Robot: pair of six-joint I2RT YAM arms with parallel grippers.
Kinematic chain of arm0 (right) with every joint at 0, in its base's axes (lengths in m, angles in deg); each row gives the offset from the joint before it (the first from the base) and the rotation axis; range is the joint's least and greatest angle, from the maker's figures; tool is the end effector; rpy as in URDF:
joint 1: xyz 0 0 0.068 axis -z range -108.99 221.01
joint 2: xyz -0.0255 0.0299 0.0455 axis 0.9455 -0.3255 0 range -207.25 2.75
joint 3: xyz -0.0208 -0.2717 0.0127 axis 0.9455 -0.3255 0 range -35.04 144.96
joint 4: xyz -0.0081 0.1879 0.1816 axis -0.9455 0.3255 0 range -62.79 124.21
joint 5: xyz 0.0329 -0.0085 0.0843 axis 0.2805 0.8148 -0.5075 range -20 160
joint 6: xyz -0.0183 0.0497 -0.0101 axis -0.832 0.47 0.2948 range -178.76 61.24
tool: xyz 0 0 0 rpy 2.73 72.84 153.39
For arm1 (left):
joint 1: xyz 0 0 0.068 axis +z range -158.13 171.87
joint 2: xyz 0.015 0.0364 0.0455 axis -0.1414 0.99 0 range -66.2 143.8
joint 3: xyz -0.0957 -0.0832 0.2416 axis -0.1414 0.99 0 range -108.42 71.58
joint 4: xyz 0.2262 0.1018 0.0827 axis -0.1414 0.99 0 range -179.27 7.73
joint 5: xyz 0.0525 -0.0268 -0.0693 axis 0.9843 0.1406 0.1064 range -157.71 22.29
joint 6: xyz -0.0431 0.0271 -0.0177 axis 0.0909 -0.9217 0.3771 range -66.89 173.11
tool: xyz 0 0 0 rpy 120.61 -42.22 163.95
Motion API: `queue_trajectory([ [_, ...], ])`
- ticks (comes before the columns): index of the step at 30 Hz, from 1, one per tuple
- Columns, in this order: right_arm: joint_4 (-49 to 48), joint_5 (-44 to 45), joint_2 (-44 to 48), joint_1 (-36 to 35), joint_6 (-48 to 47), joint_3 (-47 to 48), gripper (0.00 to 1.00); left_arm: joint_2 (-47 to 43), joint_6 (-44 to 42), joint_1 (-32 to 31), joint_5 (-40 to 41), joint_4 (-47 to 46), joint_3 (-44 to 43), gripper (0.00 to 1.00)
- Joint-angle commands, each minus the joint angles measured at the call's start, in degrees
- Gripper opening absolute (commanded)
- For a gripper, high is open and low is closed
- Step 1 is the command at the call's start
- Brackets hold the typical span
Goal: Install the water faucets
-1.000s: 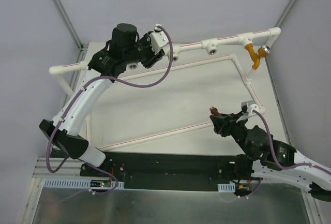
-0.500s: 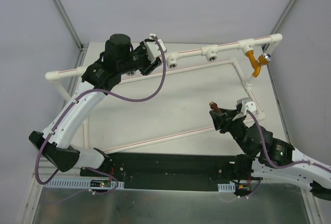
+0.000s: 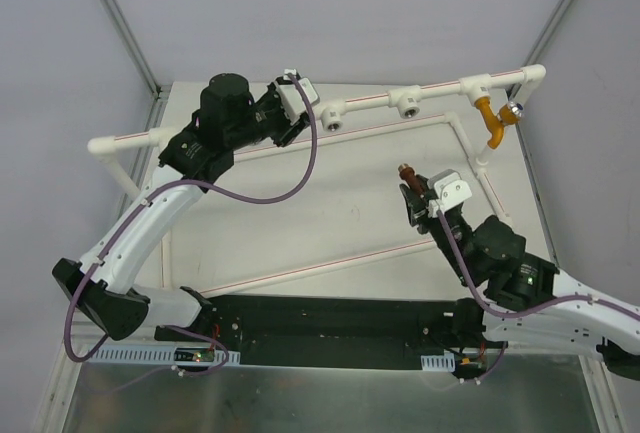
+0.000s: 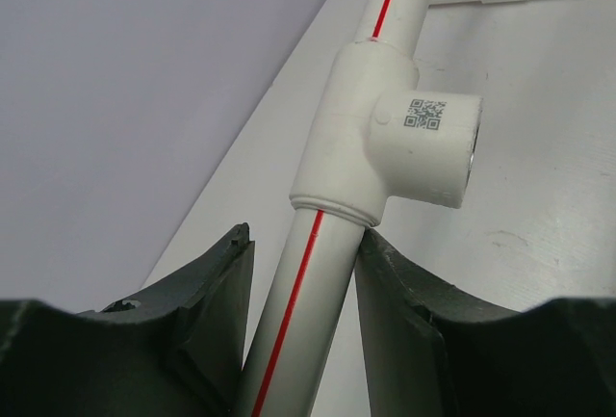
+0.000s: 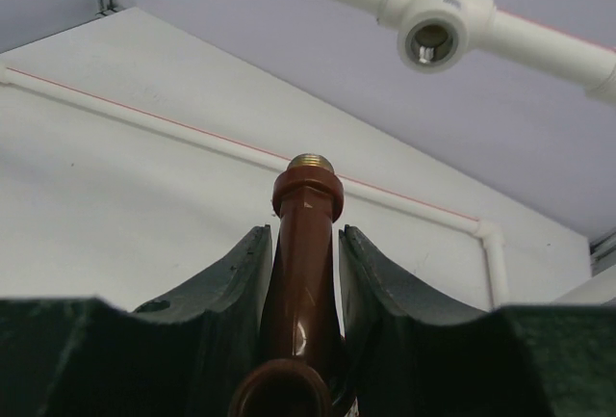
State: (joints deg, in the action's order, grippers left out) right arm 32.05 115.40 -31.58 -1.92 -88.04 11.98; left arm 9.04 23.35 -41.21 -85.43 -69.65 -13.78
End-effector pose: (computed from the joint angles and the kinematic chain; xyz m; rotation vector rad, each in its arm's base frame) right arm 0.0612 0.1129 0.3883 -0.6339 1.3318 0.0507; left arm 0.2370 -0.1674 0.4532 1.0927 1.3524 -0.3108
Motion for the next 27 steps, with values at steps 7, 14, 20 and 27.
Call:
queue_trajectory([
  [7, -8.5, -15.5, -5.9, 20.9, -6.6, 5.4, 0.0, 2.0, 13.4, -1.0, -2.9, 17.7, 7.4, 0.0],
  [14, -10.2, -30.6, -6.2, 35.7, -1.4, 4.2, 0.0, 1.4, 13.6, -0.8, -3.4, 17.6, 8.0, 0.0],
  [20, -12.9, -36.5, -5.2, 37.8, -1.5, 2.6, 0.0, 1.5, 14.4, -0.7, -4.1, 17.6, 7.8, 0.0],
  [27, -18.0, -38.3, -6.9, 38.1, -2.7, 1.7, 0.0, 1.5, 14.7, -0.7, -4.4, 17.6, 7.8, 0.0],
])
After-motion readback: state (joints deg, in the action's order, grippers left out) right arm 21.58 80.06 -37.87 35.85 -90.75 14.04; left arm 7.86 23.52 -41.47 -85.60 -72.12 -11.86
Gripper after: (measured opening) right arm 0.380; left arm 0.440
